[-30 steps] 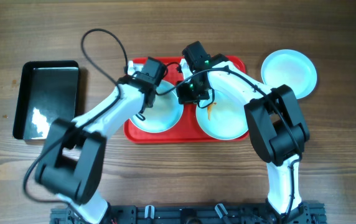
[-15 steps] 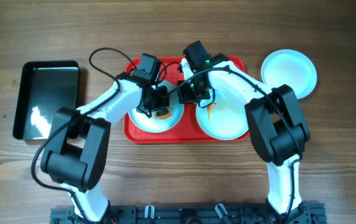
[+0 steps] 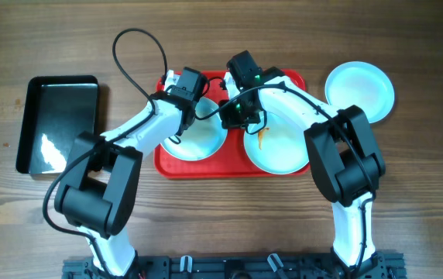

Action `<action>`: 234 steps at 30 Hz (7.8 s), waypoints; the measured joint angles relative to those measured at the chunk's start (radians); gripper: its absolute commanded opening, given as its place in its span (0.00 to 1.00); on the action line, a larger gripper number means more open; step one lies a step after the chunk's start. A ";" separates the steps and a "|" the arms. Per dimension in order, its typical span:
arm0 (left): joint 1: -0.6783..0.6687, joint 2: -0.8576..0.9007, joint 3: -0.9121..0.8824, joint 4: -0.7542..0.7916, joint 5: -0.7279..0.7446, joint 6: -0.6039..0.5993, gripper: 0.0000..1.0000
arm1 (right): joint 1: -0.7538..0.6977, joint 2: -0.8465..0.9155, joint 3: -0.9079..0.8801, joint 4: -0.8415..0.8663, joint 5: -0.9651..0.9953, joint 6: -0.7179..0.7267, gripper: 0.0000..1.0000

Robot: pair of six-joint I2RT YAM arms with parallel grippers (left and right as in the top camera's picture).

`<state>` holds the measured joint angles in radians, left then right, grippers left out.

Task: Clean dirty plates on tray and stack at the side
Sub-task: 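Scrub the plate with the left-held sponge while the right gripper holds its rim, then lift the scrubbed plate with the right gripper and stack it on the right plate, then move the right gripper back to the last plate and grip its rim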

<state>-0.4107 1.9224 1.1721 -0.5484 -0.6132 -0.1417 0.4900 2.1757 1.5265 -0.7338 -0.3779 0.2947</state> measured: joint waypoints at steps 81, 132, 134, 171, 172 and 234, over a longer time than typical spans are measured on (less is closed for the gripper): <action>0.031 -0.004 -0.064 0.235 -0.015 0.026 0.04 | 0.003 0.000 0.000 0.005 0.002 0.018 0.04; 0.066 -0.207 -0.150 0.210 0.472 -0.245 0.04 | -0.002 0.000 0.000 -0.003 0.005 0.014 0.04; 0.066 -0.207 -0.151 0.169 0.551 -0.250 0.04 | -0.002 0.000 0.000 -0.003 0.005 0.014 0.04; 0.090 -0.381 -0.154 -0.129 0.650 -0.295 0.04 | 0.261 -0.382 0.303 -0.155 1.418 -0.555 0.04; 0.090 -0.381 -0.154 -0.129 0.651 -0.295 0.04 | 0.269 -0.382 0.303 -0.155 1.424 -0.559 0.04; 0.090 -0.381 -0.154 -0.130 0.664 -0.299 0.05 | -0.393 -0.465 -0.466 -0.272 0.203 0.229 0.33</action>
<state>-0.3202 1.5410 1.0183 -0.6788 0.0509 -0.4404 0.0975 1.7107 1.0603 -1.0054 -0.1753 0.5236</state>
